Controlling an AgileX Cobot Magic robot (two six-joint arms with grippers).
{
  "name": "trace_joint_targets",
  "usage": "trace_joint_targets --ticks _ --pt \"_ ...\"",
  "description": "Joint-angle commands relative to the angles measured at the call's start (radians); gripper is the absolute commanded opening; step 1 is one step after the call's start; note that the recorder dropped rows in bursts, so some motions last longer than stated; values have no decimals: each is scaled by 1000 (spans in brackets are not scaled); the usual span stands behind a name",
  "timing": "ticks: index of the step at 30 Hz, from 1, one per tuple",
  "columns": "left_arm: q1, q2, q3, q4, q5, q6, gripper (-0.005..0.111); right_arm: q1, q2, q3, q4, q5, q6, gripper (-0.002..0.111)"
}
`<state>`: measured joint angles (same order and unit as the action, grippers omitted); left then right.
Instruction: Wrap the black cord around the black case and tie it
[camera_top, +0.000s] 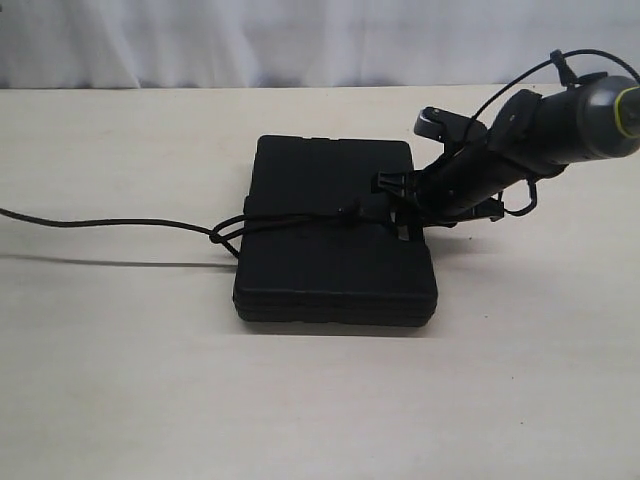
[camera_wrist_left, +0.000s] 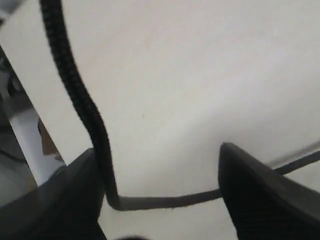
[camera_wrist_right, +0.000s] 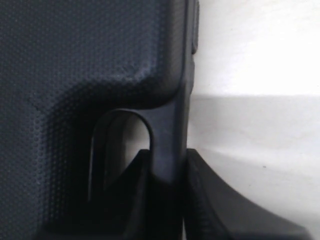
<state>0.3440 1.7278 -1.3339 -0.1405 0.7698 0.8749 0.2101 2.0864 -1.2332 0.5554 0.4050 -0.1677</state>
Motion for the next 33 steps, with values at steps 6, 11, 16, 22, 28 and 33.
trace_joint_targets --ticks 6,11,16,22,28,33 --pt "-269 -11 -76 -12 -144 80 62 -10 -8 2 -13 19 -33 5" --pt "-368 13 -76 -11 -38 218 62 -10 -8 2 -13 19 -50 5" --pt "-446 112 -76 -55 195 405 62 -10 -8 2 -13 34 -57 5" --pt "-533 235 -76 -75 215 446 50 -10 -8 2 -13 40 -77 5" --pt "-559 265 -76 -82 179 490 45 -10 -8 2 -13 40 -83 5" --pt "-559 308 -76 -82 188 490 45 -10 -8 2 -13 44 -83 5"
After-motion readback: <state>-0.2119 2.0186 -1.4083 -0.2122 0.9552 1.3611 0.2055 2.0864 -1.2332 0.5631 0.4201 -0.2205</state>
